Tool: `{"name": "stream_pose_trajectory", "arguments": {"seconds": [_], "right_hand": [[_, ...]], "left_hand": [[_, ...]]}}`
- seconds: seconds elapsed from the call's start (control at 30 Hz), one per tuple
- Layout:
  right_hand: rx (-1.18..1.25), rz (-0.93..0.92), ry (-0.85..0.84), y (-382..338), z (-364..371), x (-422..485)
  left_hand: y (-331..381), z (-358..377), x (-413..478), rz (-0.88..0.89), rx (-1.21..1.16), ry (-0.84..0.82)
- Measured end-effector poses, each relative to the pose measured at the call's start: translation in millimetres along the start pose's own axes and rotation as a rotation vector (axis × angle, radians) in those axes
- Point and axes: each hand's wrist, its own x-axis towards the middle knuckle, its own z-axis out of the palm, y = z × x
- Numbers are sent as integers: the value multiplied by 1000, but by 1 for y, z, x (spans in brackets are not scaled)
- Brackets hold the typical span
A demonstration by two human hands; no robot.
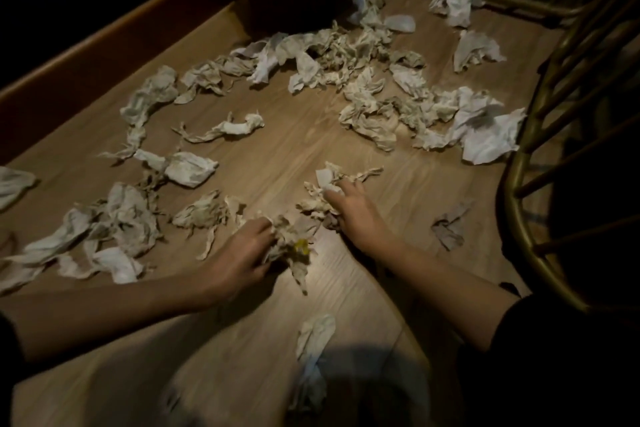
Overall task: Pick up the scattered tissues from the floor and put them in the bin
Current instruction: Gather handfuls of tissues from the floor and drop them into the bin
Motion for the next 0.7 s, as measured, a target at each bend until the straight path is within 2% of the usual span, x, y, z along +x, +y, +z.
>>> {"name": "stream_pose_trajectory", "arguments": {"seconds": [0.07,0.13,0.2,0.33,0.47,0.6,0.7], "right_hand": [[103,6,20,7,-18,-1],[230,121,110,14,-41,-4],[282,252,200,33,-58,-12],[147,431,322,77,-66,-52],[-20,663,242,85,-39,-90],[-55,591,280,77,-15,-109],[127,555,313,74,-26,-99]], "left_hand": [[17,11,-10,87,-74,16],[35,23,-17,186,-98,23],[46,39,-22,249,-78,-62],[61,59,-34,390,61,-278],[67,65,-41,547,147,-378],[61,71,-53,608,226,-371],[51,76,-47,547,91,-368]]}}
